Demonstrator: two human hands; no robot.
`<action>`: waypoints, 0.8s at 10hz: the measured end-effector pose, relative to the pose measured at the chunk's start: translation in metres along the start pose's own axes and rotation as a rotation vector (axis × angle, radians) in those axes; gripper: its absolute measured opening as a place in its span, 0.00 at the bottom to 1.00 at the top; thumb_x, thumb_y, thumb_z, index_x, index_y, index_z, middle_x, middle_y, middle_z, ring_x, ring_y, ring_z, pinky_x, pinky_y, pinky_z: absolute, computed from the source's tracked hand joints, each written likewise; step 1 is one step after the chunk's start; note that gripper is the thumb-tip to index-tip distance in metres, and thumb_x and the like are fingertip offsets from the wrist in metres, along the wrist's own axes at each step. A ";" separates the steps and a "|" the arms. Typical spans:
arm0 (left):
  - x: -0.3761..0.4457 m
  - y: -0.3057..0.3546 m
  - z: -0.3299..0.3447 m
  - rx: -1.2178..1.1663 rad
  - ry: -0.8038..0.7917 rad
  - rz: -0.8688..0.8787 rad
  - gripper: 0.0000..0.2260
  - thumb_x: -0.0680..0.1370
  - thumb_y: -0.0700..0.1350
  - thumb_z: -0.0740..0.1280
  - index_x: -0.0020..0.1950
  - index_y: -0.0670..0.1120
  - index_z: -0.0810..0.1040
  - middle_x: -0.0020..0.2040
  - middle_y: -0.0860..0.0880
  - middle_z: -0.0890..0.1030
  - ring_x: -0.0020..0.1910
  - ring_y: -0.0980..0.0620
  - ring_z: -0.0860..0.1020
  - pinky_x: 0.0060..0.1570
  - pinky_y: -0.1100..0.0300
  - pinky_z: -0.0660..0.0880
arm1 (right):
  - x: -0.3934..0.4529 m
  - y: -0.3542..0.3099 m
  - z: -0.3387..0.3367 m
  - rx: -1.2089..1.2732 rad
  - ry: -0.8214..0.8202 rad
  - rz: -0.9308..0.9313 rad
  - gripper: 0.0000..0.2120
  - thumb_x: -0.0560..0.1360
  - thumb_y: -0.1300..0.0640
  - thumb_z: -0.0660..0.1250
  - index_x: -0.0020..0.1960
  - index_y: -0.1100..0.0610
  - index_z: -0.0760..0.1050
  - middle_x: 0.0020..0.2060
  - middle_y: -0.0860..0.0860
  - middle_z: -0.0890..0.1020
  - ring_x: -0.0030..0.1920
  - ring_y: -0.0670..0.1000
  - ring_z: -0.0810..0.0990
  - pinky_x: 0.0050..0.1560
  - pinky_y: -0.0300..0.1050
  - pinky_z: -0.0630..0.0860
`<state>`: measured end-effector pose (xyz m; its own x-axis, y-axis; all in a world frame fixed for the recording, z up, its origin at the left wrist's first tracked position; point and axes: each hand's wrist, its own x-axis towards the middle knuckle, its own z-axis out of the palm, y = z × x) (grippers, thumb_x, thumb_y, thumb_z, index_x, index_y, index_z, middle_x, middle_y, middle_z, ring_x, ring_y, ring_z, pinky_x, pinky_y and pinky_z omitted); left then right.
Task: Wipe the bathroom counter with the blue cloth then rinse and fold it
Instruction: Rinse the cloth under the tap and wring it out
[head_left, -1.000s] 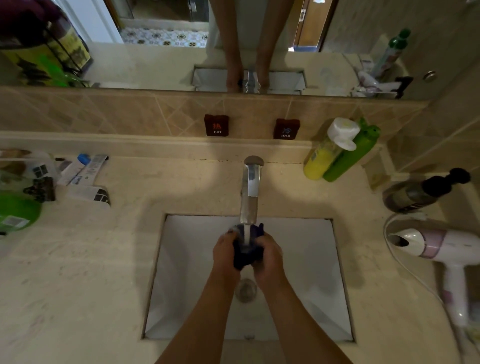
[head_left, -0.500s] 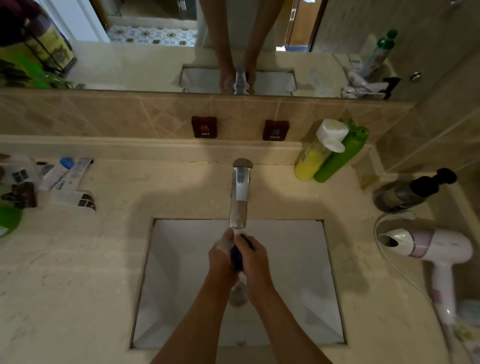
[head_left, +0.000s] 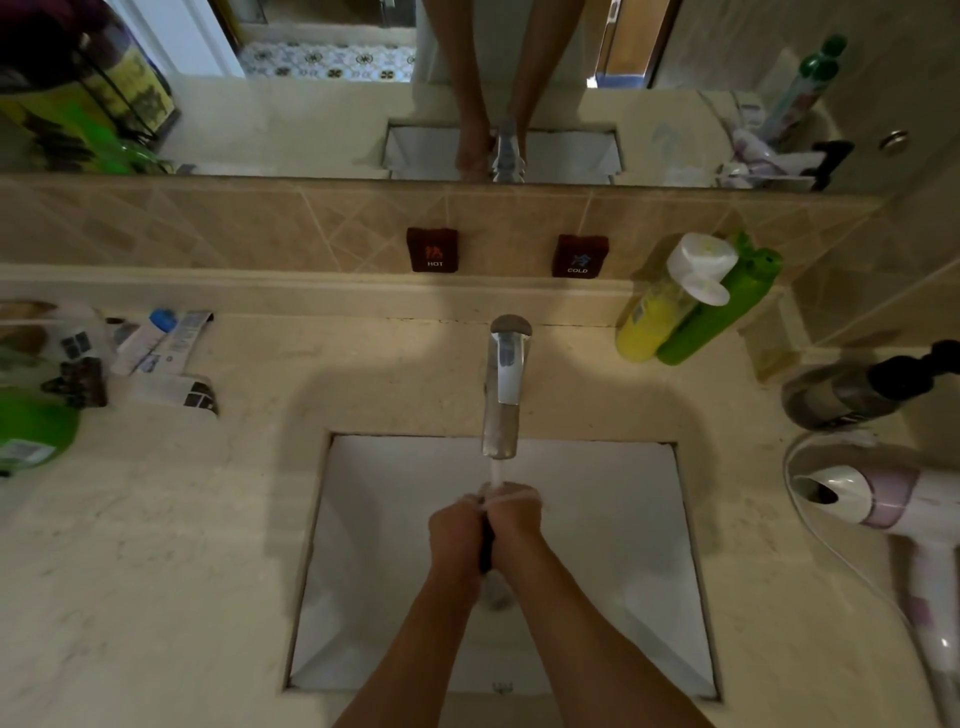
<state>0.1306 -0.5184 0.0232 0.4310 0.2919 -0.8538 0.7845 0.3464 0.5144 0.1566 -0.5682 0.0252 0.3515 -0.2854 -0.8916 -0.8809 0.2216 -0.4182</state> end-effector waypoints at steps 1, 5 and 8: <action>-0.005 0.014 -0.005 0.256 -0.089 0.124 0.12 0.81 0.48 0.63 0.59 0.42 0.78 0.54 0.44 0.83 0.49 0.47 0.83 0.47 0.60 0.76 | 0.009 -0.013 -0.003 0.303 -0.060 0.220 0.15 0.82 0.58 0.63 0.40 0.66 0.74 0.36 0.59 0.76 0.34 0.56 0.75 0.39 0.49 0.73; 0.003 0.021 -0.023 0.047 -0.035 0.205 0.17 0.81 0.46 0.66 0.69 0.44 0.73 0.55 0.40 0.81 0.38 0.45 0.79 0.29 0.58 0.73 | 0.010 0.004 -0.038 0.354 -0.306 -0.026 0.13 0.80 0.58 0.66 0.58 0.66 0.81 0.51 0.66 0.85 0.48 0.64 0.86 0.49 0.60 0.83; 0.006 0.009 0.007 -0.078 -0.114 0.063 0.11 0.78 0.48 0.63 0.52 0.46 0.83 0.52 0.39 0.84 0.49 0.42 0.83 0.49 0.46 0.81 | -0.008 0.015 -0.045 0.408 -0.299 -0.135 0.27 0.67 0.70 0.58 0.65 0.64 0.77 0.57 0.69 0.80 0.57 0.72 0.79 0.58 0.69 0.78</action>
<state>0.1436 -0.5200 0.0225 0.5301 0.2134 -0.8206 0.7188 0.4002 0.5684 0.1261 -0.6048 0.0338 0.5810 -0.0716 -0.8107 -0.6472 0.5633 -0.5136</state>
